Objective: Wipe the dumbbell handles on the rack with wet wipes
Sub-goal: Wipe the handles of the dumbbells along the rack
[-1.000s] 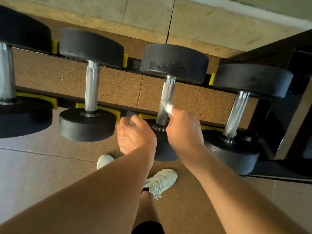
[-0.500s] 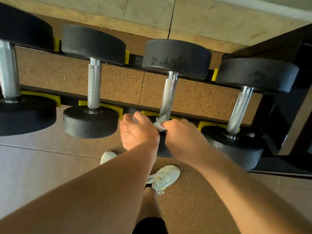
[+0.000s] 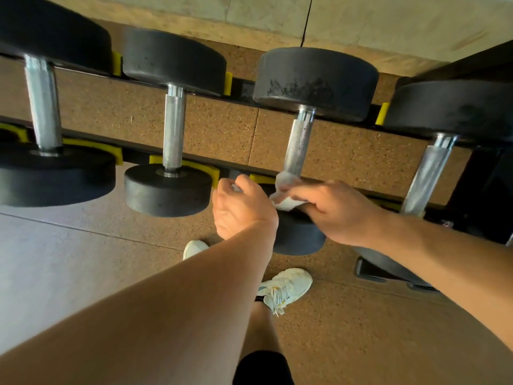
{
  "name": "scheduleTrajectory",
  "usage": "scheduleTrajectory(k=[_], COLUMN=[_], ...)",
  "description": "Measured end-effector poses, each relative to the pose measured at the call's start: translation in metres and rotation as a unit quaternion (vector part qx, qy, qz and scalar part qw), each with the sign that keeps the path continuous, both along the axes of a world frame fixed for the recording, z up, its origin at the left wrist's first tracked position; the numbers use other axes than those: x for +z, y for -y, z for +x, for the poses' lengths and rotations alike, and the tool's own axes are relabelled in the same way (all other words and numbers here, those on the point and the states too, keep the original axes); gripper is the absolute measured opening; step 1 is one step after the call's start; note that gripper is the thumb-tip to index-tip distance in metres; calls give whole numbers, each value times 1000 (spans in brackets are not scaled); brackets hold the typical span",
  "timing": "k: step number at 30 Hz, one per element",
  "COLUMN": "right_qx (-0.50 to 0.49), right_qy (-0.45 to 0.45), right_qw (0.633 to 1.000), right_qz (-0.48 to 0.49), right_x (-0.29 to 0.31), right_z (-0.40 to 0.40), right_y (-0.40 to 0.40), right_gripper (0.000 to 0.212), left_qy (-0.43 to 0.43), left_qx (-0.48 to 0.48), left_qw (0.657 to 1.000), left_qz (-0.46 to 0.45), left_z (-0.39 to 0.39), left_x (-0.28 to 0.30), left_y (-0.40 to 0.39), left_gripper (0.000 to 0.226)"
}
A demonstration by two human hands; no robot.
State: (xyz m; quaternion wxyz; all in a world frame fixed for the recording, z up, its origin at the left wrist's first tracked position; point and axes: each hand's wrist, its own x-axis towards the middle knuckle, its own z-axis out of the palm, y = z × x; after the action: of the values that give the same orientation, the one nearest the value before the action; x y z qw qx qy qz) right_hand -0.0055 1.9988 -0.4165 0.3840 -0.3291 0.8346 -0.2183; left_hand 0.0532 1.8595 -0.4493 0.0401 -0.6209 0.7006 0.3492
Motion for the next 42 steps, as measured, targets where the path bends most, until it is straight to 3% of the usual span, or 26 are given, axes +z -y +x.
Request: scheduleTrajectory(k=[2, 3, 5, 7, 9, 12, 15, 18, 20, 23, 26, 29, 32, 34, 36, 39, 42], right_qx=[-122, -175, -274, -369, -359, -287, -285, -224, -279, -483, -568, -633, -655, -659, -665, -669, -692], right_qy=[122, 125, 62, -58, -93, -11, -39, -51, 25, 131, 180, 282, 316, 336, 367, 405, 454], right_qw=[985, 976, 960, 926, 922, 948, 943, 966, 959, 858, 778, 682, 641, 623, 592, 557, 493], right_qz=[-16, -23, -13, 50, 114, 139, 169, 123, 47, -110, -197, -233, -246, -255, -269, -278, -267], right_x=[5, 6, 6, 6, 3, -10, -7, 11, 30, 57, 77, 79, 76, 76, 78, 79, 77], right_z=[15, 14, 0, -15, -12, 17, 32, 38, 37, 33, 42, 58, 71, 78, 85, 92, 89], right_y=[-7, -10, -17, -21, -13, 20, 35, 38, 42, 54, 86, 137, 193, 229, 259, 293, 309], right_gripper=[24, 20, 18, 25, 28, 25, 24, 19, 19, 18, 15, 12, 19, 27, 34, 38, 34], left_qy=[4, 4, -1, 0, 0, 1, 8, 2, -2, 0, -8, -70, -145, -173, -189, -178, -167], left_qx=[1, 6, 10, 13, 16, 11, 14, 16, 17, -8, -17, -1, 42, 65, 24, -117, -163], left_qw=[1000, 1000, 1000, 1000, 1000, 1000, 1000, 1000, 1000, 996, 976, 952, 934, 921, 911, 911, 914], left_qz=[1, 3, 6, 8, 7, 6, -2, 2, 19, 85, 216, 299, 323, 343, 366, 354, 332], left_z=[1, 0, -1, -1, -2, -3, -5, -4, -3, -1, 9, 30, 47, 54, 56, 57, 55], left_x=[1, 3, 6, 7, 7, 7, 9, 7, 9, 9, 15, 50, 85, 93, 98, 99, 90], left_y=[-1, -2, -2, -2, -1, -1, -1, -1, 0, 7, 35, 85, 147, 190, 228, 267, 290], left_gripper=[33, 32, 30, 30, 30, 30, 29, 29, 32, 37, 31, 23, 24, 50, 62, 34, 15])
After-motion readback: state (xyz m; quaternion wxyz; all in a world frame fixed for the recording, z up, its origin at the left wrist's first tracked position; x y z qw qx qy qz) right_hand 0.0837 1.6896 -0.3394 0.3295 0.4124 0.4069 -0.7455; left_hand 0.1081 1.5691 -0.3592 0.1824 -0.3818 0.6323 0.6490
